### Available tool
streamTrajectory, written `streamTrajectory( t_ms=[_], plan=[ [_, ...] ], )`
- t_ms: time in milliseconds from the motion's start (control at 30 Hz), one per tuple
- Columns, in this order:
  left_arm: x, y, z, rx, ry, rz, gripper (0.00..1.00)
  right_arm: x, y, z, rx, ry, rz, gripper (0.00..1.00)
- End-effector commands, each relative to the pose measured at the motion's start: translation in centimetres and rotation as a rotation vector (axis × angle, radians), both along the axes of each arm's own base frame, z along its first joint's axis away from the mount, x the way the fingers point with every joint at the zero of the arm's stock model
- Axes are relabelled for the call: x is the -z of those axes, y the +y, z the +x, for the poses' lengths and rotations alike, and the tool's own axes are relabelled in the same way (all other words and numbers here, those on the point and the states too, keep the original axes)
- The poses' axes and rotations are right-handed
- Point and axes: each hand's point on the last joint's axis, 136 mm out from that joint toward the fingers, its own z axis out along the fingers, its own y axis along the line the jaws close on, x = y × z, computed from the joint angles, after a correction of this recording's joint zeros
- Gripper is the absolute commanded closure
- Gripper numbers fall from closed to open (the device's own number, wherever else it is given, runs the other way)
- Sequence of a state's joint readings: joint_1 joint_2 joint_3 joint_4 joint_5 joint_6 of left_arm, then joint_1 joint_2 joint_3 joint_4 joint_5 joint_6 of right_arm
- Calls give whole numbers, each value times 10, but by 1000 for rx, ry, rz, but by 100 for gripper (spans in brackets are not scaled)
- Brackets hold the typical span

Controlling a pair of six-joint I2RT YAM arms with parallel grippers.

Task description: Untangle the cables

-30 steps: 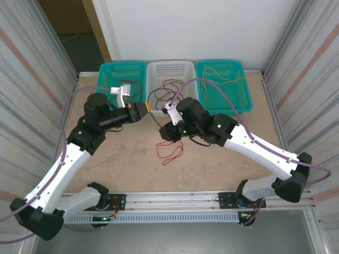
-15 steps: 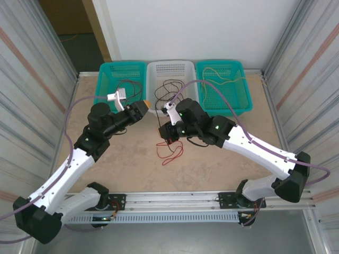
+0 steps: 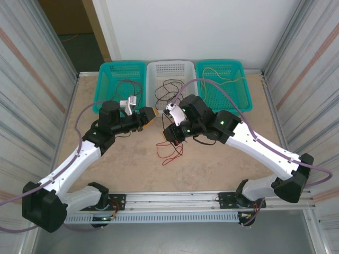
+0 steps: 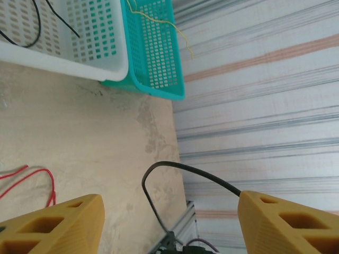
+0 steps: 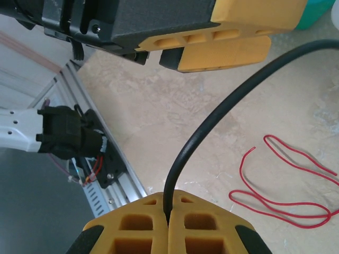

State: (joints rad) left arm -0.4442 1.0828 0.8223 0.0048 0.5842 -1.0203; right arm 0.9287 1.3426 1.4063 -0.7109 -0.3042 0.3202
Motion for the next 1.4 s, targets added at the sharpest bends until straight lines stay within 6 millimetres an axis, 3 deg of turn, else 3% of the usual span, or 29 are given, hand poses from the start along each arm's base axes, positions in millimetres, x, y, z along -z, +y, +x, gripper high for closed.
streamTrajectory(
  t_ms=[0,233,433,567,967,1033,1233,1300,1367],
  plan=[
    [-5,-5,-9,36,34,-68,32,-6,6,-3,-42,0,18,100],
    [11,-12,-13,-116,163,-224,27,-4,14,-4,-56,24,45,100],
    [9,-7,-7,-208,192,-308,23,-4,21,-6,-70,48,75,100],
    [11,-7,-2,-224,190,-341,32,-9,24,-6,-65,51,98,100],
    [46,-21,-10,-168,212,-260,36,-47,27,-5,-57,52,235,100],
    [44,-25,-8,-152,195,-258,43,-53,27,-3,-54,63,264,100],
    [29,-26,3,-123,88,-191,88,-63,18,-1,-41,92,310,100],
    [20,-21,5,-125,20,-139,98,-66,12,1,-28,103,324,100],
    [13,-13,6,-132,-74,-22,100,-71,5,3,-12,118,351,100]
  ],
)
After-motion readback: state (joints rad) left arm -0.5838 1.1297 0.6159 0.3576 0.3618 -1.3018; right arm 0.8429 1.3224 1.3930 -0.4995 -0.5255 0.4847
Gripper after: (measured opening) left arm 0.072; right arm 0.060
